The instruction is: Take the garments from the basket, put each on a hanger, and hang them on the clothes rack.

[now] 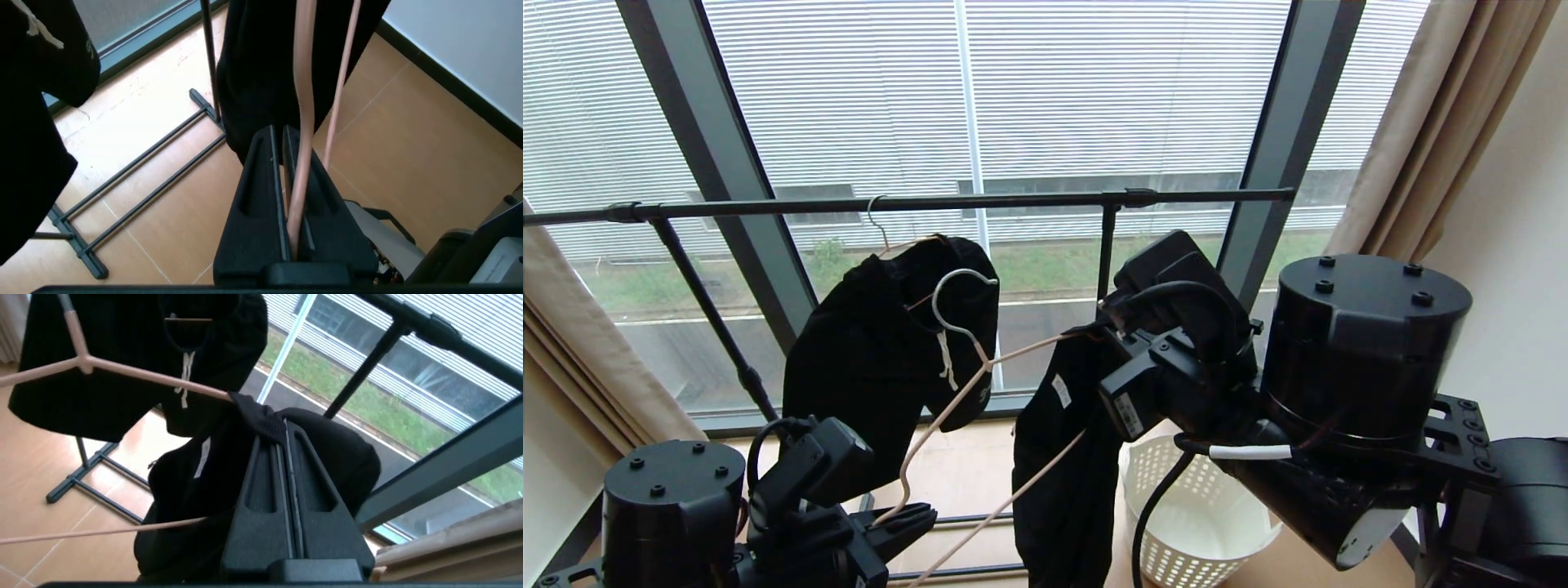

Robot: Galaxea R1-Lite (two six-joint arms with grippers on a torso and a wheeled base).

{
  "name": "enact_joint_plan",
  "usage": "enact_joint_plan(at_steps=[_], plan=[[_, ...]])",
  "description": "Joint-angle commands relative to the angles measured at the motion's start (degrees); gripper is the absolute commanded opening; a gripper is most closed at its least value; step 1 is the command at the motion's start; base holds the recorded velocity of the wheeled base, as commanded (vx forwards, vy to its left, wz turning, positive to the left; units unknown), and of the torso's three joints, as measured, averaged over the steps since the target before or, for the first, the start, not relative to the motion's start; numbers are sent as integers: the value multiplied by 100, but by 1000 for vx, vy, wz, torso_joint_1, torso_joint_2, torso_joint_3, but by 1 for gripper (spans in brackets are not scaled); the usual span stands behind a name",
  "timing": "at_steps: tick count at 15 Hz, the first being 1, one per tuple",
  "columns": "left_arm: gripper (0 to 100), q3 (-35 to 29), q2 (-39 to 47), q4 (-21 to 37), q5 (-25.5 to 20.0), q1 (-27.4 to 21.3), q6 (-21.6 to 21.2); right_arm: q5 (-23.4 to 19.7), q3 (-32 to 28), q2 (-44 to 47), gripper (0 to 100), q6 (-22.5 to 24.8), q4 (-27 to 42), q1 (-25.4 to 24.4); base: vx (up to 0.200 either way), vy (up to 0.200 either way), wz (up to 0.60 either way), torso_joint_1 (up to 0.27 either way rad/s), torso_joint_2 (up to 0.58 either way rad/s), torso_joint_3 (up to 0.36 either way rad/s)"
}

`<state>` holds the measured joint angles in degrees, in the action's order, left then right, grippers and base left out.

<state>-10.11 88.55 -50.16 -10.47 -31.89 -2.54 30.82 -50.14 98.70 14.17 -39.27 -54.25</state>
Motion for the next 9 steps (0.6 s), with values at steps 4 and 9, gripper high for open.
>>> enact_joint_plan(at_steps=[4,9], plan=[[0,9,4,-2,1,-142,-1,21,39,-17,0,-89,-2,-270,0,0,0,0,0,0],[0,0,39,-2,10,-116,7,38,110,-122,0,-292,-2,-859,0,0,0,0,0,0]])
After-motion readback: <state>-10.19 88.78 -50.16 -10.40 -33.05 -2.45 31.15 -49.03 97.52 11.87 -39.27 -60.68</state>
